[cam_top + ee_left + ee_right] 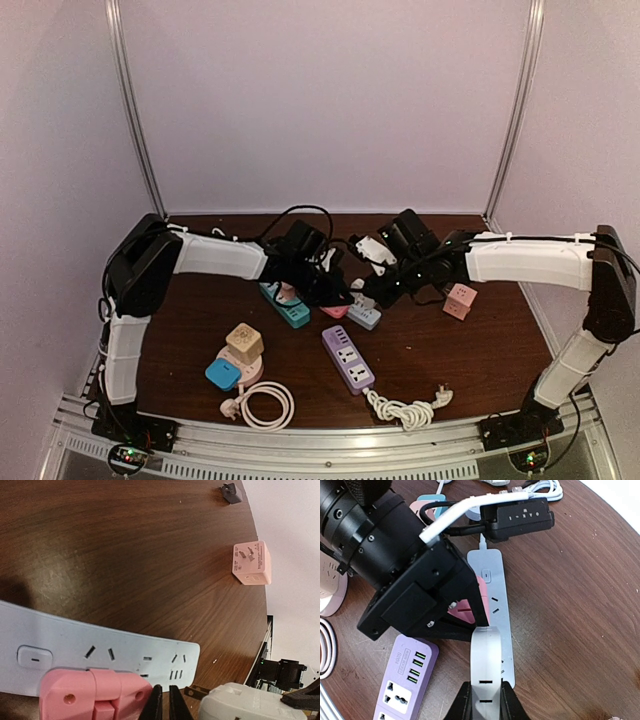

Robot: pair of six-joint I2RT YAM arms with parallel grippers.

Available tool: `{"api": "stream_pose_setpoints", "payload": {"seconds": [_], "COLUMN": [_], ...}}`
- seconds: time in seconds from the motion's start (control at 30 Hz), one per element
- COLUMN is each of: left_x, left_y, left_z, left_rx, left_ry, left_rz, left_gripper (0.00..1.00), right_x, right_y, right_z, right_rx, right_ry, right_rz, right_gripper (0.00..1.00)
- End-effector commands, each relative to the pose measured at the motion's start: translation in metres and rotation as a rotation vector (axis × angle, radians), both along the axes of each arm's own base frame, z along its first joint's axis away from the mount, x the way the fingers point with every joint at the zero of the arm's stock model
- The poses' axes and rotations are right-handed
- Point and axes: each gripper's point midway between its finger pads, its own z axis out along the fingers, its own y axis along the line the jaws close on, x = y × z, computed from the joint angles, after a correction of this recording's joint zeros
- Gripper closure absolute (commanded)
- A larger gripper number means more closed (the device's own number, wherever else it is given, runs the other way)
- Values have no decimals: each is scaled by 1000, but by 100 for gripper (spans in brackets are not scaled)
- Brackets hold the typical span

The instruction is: Pull the plug off the socket

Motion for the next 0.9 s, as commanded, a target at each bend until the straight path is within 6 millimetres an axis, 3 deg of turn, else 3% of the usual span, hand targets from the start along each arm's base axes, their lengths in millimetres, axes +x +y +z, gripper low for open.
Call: {"api": "stream_pose_setpoints", "payload": {"seconds": [0.0,0.2,0.47,0.63,0.87], "left_x": [12,13,12,4,-6], "left_y": [-2,-4,2,14,41], "left_z": [31,57,83,78,70], "left_rx": [-40,-75,-90,-62,2], "left_ry": [-57,-102,-159,-170,-180], "left_rz": [-12,-28,-26,-31,-20], "left_gripper": [92,89,83,80,78], "right_x": [9,25,62,85,105], "right_y": [-7,-25,-46,-48,-62], "right_z": [3,17,12,10,-11], "right_rx": [12,87,232,352,445], "right_ry": [-21,-4,120,206,311], "right_rz": [-88,-183,-324,-358,-420], "right_gripper": [88,86,85,84,82]}}
